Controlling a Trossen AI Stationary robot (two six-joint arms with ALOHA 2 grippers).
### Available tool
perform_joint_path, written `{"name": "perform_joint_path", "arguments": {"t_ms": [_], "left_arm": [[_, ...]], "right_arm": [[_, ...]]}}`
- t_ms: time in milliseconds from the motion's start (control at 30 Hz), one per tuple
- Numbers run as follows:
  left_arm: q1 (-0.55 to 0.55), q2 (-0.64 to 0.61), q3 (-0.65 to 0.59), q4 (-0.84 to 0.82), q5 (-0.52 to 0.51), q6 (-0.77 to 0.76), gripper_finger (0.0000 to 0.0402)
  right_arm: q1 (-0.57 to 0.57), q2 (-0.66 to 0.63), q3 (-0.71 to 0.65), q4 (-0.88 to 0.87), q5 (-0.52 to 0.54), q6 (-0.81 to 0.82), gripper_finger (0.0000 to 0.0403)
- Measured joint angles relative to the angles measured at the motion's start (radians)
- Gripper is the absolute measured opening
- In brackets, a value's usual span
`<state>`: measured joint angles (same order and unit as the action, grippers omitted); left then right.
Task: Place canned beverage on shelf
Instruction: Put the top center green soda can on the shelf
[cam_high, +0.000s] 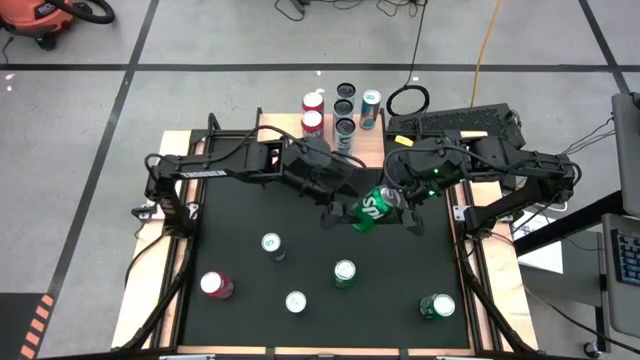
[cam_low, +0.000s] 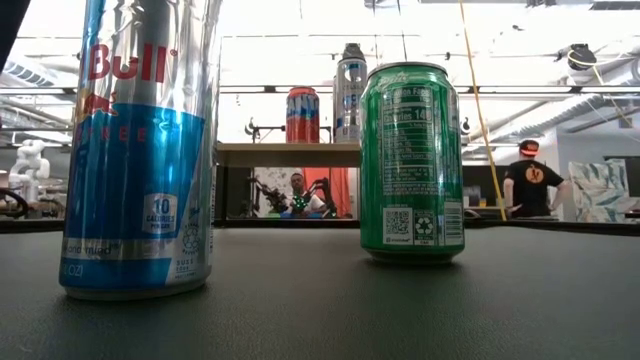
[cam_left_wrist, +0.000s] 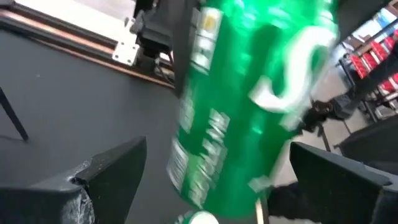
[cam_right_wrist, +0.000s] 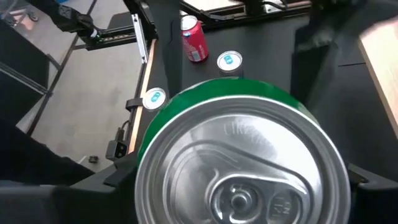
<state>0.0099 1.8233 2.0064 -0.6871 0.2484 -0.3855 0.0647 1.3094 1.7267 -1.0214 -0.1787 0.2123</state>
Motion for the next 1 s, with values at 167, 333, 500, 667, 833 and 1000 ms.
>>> {"name": "perform_joint_path", "arguments": {"t_ms": [167, 333, 500, 667, 833, 1000], "left_arm": [[0.001, 0.015, 0.000, 0.048, 0.014, 0.003, 0.0399], [-0.001, 0.034, -0.002, 0.082, 0.065, 0.006, 0.0399], [-0.001, 0.048, -0.002, 0.047, 0.068, 0.000, 0.0384], [-0.001, 0.056, -0.002, 0.057, 0.070, 0.004, 0.0342], [-0.002, 0.056, -0.002, 0.075, 0.073, 0.009, 0.0303], [-0.001, 0.056, -0.002, 0.080, 0.087, -0.001, 0.0301]], "right_arm": [[0.000, 0.000, 0.000, 0.005, 0.001, 0.003, 0.0290], [0.000, 0.000, 0.000, 0.010, 0.021, 0.003, 0.0290], [-0.001, 0.000, 0.001, 0.010, 0.027, 0.011, 0.0290], [-0.001, 0.000, 0.001, 0.011, 0.025, 0.012, 0.0290], [0.000, -0.001, 0.002, 0.011, 0.018, 0.036, 0.0291], [0.000, -0.001, 0.002, 0.008, 0.017, 0.113, 0.0312]]}}
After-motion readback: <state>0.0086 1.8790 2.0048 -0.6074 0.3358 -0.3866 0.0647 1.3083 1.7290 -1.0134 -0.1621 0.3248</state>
